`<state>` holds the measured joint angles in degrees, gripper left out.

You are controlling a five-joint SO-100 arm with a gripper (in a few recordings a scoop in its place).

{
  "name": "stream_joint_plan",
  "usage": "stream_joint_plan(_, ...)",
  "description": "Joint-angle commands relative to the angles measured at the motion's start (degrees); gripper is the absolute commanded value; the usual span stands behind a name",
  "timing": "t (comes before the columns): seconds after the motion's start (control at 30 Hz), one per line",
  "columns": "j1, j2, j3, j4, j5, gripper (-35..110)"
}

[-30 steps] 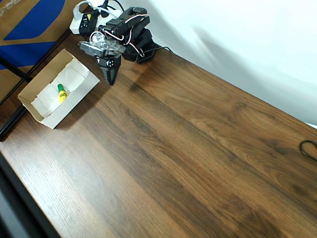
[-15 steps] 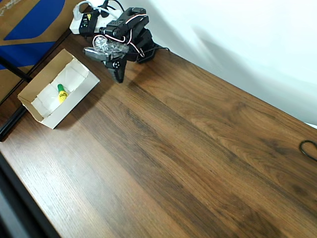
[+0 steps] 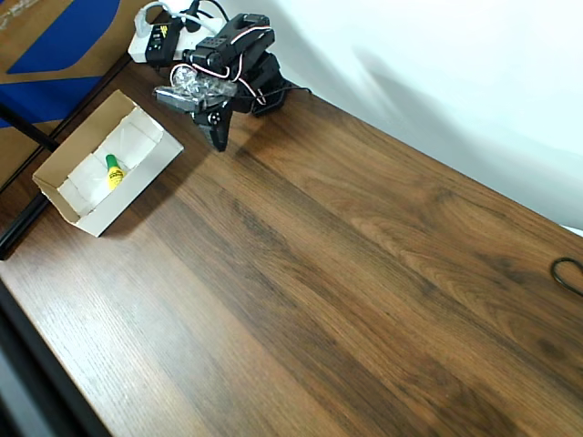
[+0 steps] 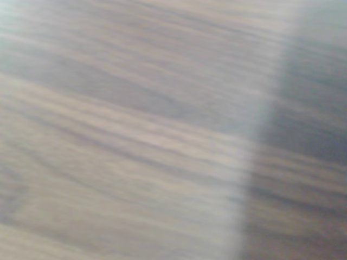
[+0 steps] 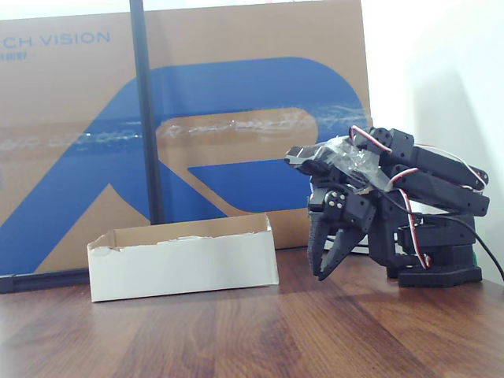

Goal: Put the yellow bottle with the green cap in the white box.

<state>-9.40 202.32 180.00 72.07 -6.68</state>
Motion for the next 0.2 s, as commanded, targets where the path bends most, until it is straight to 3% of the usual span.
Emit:
stream_joint_plan(0.0, -2.2, 2.02, 0.7, 0.88, -2.55, 0)
stream_joint_plan(0.17, -2.55, 2.02, 0.7, 0.88, -2.64, 0)
